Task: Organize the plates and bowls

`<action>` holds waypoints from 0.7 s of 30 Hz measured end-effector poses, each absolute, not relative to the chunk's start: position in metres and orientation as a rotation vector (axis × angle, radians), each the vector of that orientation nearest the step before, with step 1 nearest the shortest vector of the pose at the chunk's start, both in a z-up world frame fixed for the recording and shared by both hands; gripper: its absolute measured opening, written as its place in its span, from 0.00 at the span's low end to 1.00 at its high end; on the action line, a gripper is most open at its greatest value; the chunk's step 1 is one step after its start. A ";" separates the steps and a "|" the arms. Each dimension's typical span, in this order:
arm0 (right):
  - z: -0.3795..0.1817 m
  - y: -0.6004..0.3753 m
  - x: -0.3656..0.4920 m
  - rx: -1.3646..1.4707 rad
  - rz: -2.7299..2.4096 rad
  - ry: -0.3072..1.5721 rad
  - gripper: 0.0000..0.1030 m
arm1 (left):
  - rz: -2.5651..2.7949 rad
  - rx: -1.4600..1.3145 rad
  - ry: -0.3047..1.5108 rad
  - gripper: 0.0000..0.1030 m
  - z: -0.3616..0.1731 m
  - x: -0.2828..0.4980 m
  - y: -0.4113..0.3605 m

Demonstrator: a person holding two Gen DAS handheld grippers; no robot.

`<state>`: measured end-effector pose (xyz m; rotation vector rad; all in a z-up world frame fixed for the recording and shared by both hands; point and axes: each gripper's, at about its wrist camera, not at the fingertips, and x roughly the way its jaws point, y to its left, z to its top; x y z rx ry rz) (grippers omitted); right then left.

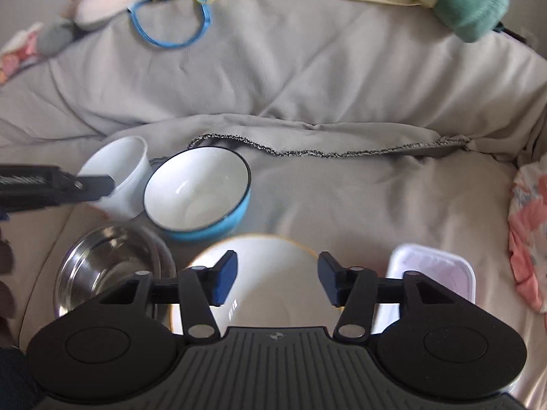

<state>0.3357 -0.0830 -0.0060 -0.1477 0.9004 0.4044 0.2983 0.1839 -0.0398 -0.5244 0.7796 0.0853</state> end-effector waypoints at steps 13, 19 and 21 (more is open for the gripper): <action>-0.093 -0.020 0.431 0.006 0.384 1.003 0.56 | 0.083 -0.505 0.828 0.29 -0.093 0.319 0.183; -0.098 -0.023 0.430 0.058 0.513 1.036 0.26 | 0.098 -0.505 0.839 0.28 -0.094 0.317 0.173; -0.088 -0.036 0.423 0.047 0.542 1.003 0.25 | 0.078 -0.478 0.852 0.34 -0.087 0.314 0.158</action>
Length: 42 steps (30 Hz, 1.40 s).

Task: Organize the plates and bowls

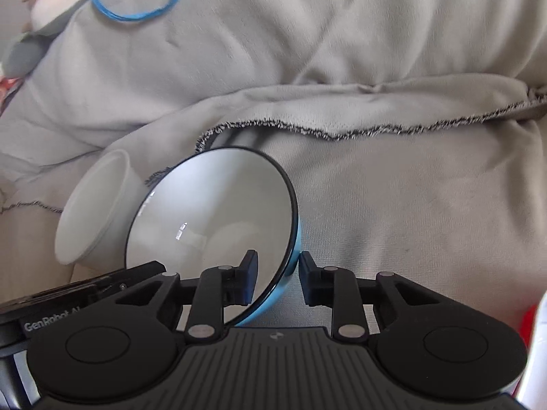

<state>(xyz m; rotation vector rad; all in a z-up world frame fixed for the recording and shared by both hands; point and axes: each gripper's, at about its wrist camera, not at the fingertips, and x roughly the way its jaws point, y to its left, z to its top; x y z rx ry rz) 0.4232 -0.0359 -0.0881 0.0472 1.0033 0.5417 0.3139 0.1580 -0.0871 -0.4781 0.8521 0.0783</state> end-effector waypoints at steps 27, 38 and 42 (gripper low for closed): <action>-0.095 -0.151 0.332 0.137 0.485 1.001 0.40 | -0.119 -0.340 0.938 0.32 -0.087 0.250 0.075; -0.100 -0.142 0.293 0.109 0.550 1.072 0.40 | -0.108 -0.438 1.017 0.32 -0.092 0.203 0.089; -0.102 -0.144 0.297 0.129 0.547 1.082 0.40 | -0.121 -0.429 1.014 0.35 -0.090 0.202 0.088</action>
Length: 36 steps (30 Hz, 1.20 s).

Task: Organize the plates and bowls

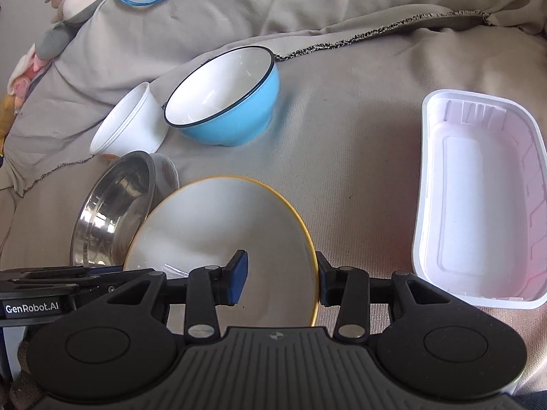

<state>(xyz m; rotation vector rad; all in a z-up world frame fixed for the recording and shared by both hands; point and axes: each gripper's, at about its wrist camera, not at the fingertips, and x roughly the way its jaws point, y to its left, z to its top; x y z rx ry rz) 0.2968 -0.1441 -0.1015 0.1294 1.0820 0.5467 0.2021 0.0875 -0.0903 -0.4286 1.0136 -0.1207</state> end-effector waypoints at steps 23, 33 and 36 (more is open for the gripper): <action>-0.089 -0.094 0.454 0.299 0.482 1.054 0.50 | 0.181 -0.587 0.769 0.34 -0.091 0.338 0.164; -0.116 -0.080 0.458 0.270 0.586 1.124 0.27 | 0.065 -0.487 0.902 0.27 -0.109 0.344 0.149; -0.106 -0.088 0.445 0.235 0.606 1.149 0.27 | 0.038 -0.425 0.962 0.30 -0.100 0.339 0.134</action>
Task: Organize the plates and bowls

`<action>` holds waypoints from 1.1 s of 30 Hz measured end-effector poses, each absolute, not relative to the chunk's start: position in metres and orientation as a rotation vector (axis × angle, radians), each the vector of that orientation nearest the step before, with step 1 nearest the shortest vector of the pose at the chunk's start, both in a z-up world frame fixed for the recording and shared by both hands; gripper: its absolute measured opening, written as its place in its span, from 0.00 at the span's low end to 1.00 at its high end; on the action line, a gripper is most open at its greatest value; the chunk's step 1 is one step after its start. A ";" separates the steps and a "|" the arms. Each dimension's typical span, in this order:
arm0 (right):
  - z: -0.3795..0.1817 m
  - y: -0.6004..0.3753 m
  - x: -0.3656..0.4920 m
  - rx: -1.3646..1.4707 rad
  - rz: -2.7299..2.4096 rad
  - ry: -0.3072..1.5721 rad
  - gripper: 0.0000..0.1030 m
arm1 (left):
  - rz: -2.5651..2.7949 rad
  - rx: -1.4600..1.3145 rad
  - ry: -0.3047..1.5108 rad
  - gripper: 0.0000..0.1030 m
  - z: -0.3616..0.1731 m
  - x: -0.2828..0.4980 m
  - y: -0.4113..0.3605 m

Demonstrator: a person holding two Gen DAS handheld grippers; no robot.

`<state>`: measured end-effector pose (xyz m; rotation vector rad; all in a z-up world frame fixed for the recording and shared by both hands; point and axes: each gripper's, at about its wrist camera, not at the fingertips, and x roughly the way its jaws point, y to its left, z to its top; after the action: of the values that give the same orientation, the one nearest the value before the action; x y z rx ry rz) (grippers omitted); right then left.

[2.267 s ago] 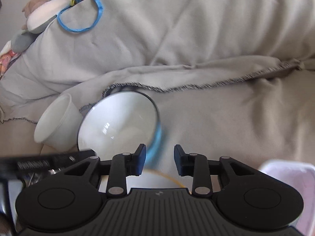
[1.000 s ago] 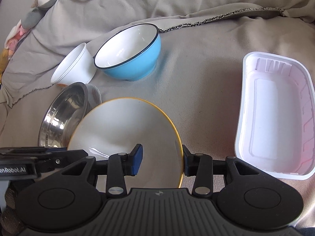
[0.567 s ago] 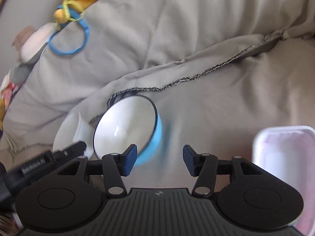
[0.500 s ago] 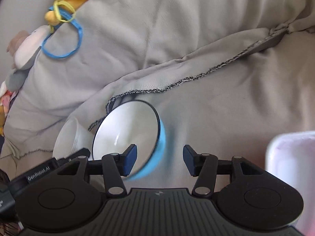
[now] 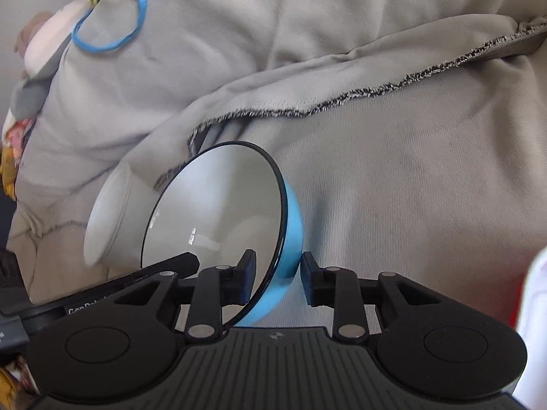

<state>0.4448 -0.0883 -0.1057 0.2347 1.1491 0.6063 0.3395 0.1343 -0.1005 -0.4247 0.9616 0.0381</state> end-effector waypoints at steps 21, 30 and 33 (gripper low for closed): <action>-0.052 -0.108 0.387 0.229 0.560 0.950 0.28 | -0.122 -0.374 0.824 0.37 -0.042 0.287 0.107; -0.025 -0.140 0.285 0.187 0.553 0.973 0.28 | -0.167 -0.385 0.925 0.36 -0.042 0.193 0.076; -0.045 -0.140 0.268 0.186 0.544 1.019 0.28 | -0.115 -0.360 0.990 0.38 -0.062 0.186 0.068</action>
<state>0.2683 -0.1403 -0.0451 0.1863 1.0186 0.5444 0.1864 0.0678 -0.0617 -0.3595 0.9896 -0.1147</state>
